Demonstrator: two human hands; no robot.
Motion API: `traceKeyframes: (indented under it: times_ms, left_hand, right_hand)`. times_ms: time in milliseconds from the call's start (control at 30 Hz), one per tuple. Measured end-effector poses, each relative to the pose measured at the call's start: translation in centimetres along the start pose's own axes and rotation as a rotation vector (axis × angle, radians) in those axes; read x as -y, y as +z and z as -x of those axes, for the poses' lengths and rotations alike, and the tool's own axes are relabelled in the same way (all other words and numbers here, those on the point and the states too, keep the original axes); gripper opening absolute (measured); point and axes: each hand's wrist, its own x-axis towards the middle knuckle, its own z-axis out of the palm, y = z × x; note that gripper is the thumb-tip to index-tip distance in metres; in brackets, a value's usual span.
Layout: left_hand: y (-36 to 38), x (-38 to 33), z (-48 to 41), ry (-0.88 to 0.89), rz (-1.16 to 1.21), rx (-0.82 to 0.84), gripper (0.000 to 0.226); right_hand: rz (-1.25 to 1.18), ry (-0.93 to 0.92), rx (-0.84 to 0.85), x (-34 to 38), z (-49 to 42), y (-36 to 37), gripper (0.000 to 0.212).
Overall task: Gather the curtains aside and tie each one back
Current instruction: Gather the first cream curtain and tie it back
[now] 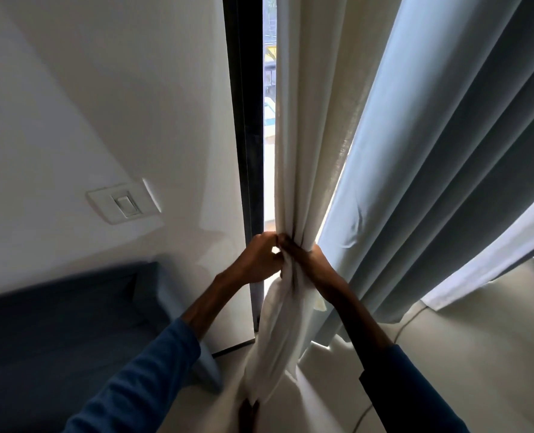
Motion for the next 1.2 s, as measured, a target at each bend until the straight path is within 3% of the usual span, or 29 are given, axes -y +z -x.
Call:
traceKeyframes:
  times_ms: [133,267,367,567,733,867,967,1033,1200]
  left_hand:
    - [0.0,-0.2,0.0,-0.052,0.212,0.152,0.043]
    - [1.6,-0.6,0.3,-0.092,0.260,0.129,0.076]
    - [2.9,-0.9,0.4,-0.085,0.184,0.005,0.090]
    - [4.2,-0.8,0.2,-0.060,0.148,-0.104,0.069]
    - [3.9,-0.5,0.0,-0.048,0.187,-0.087,0.060]
    - [3.1,0.0,0.0,-0.064,0.183,-0.075,0.060]
    - [2.4,0.4,0.0,-0.084,0.191,-0.063,0.061]
    - [2.1,0.6,0.0,-0.080,0.204,-0.056,0.059]
    - [2.3,0.9,-0.2,-0.097,0.244,-0.048,0.051]
  right_hand:
    - [-0.060,0.029,0.008,-0.2,-0.7,-0.4,0.067]
    - [-0.072,0.146,-0.009,-0.3,-1.3,-0.8,0.082]
    - [-0.143,0.196,0.003,-0.2,-1.2,-0.9,0.085]
    - [-0.299,0.180,0.003,-0.3,-0.3,-0.7,0.090]
    - [-0.479,0.127,0.163,0.0,0.2,-2.3,0.056]
    - [-0.605,0.158,0.265,-0.2,0.5,-4.4,0.078]
    - [-0.683,0.166,0.166,-1.2,0.6,-5.7,0.048]
    - [-0.665,0.136,0.108,-1.7,0.9,-6.4,0.029]
    - [-0.403,0.039,0.067,-1.6,1.9,-6.1,0.029]
